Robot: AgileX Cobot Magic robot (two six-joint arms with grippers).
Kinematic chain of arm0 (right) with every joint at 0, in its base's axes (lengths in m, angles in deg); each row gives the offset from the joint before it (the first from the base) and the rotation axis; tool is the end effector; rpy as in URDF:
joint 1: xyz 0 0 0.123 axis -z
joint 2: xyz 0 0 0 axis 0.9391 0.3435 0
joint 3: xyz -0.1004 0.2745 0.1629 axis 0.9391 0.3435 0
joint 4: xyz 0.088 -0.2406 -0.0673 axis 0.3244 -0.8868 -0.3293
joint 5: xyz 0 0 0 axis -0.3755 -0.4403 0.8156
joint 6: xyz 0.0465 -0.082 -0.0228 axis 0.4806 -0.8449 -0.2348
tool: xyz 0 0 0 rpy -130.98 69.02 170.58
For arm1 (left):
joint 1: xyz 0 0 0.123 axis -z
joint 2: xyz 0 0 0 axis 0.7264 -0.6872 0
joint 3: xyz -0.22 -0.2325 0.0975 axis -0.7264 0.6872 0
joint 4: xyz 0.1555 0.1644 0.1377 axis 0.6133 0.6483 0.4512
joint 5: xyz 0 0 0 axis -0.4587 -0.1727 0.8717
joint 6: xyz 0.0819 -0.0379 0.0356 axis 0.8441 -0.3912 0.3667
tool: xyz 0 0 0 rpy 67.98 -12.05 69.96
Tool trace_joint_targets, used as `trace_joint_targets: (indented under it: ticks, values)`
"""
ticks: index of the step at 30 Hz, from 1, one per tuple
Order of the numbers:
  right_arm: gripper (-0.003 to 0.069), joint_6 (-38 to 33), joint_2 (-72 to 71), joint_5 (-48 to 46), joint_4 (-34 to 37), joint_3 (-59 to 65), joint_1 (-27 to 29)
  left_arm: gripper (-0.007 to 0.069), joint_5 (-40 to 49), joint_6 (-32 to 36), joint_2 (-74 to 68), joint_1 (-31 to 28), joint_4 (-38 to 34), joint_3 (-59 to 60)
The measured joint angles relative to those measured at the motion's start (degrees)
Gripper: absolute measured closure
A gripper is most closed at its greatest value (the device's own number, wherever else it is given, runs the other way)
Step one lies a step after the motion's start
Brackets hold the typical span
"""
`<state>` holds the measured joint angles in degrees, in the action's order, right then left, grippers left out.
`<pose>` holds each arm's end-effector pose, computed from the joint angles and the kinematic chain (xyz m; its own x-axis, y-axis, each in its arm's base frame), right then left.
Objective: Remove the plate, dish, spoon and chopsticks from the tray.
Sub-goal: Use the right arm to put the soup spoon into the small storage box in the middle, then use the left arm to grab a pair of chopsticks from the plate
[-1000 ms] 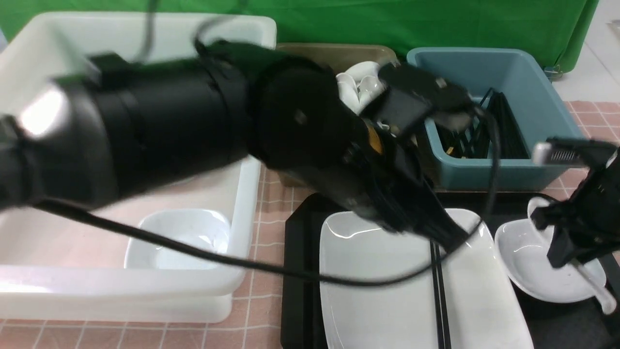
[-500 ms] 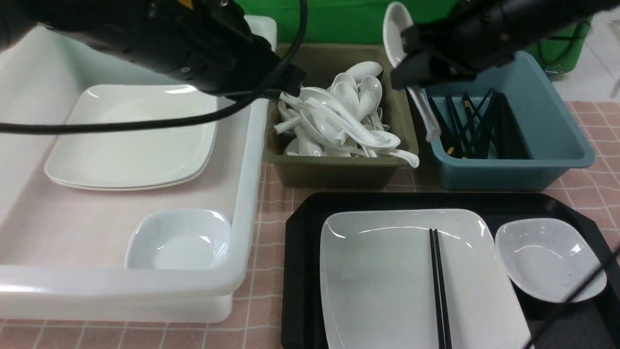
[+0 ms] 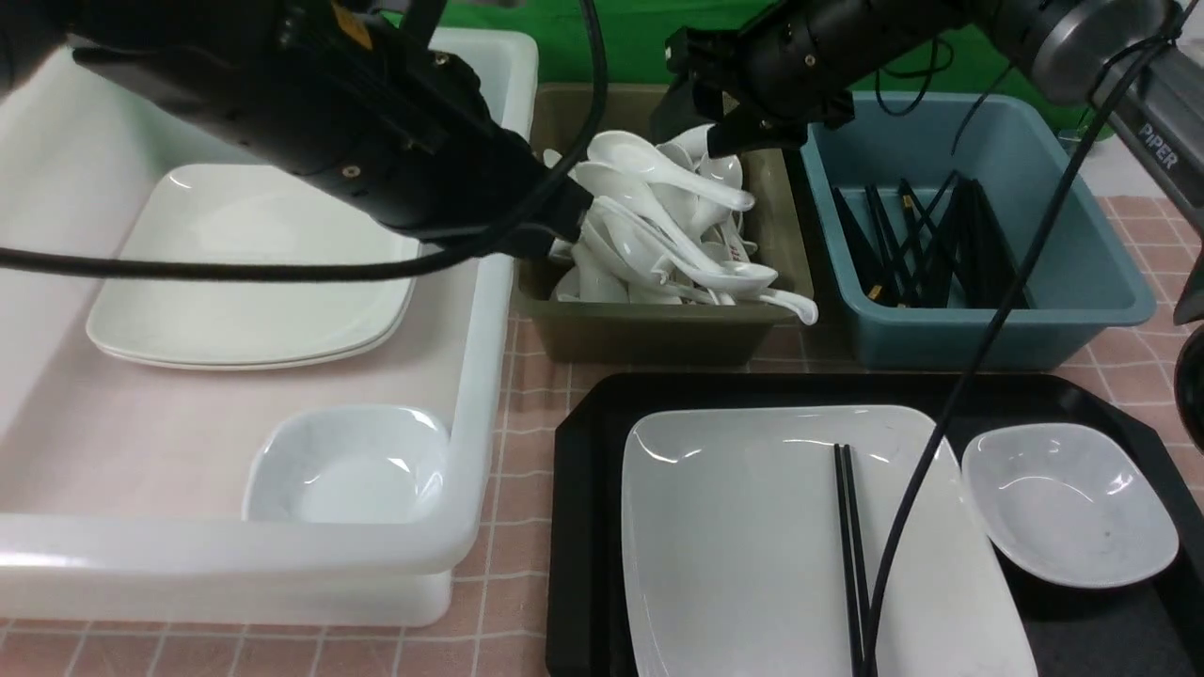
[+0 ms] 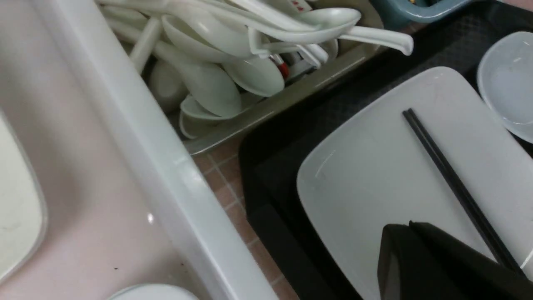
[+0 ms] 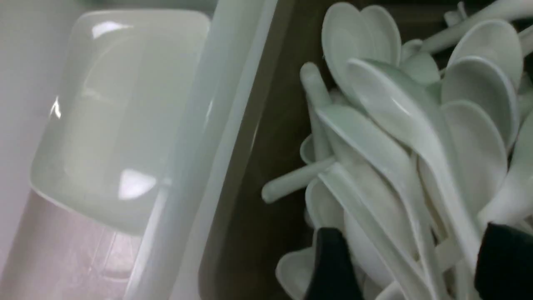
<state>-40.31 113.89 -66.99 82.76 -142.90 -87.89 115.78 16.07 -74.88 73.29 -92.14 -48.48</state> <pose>0.5511 0.2120 0.3256 -0.7672 -0.0108 -0.6413 -0.3395 0.8551 0.3918 0.2915 -0.1678 0.4074 -0.6893 0.3344 -0.6426 0.5455 0.8233 -0.1568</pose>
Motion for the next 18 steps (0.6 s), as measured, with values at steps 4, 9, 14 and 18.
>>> trace_joint_targets:
  ticks: [4, 9, 14, 18]
  values:
    - [0.029, -1.8, -3.1, -8.6, -3.2, -4.4, 0.8, 0.0628, 2.6, -2.6, 0.0, 4.7, 0.2, 0.0]
    - [0.0594, -3.2, -13.6, -8.7, -6.5, -3.1, 2.9, 0.0628, 3.6, -8.6, -1.7, 13.3, 1.5, 0.0]
    - [0.0617, -3.4, -30.5, -8.7, -13.2, 10.5, 3.4, 0.0624, 3.5, -19.2, -8.6, 24.3, 7.9, 0.0]
    - [0.0612, -3.8, -43.1, -8.7, -19.2, 28.9, 3.4, 0.058, 2.3, -24.6, -15.1, 30.1, 10.7, -0.3]
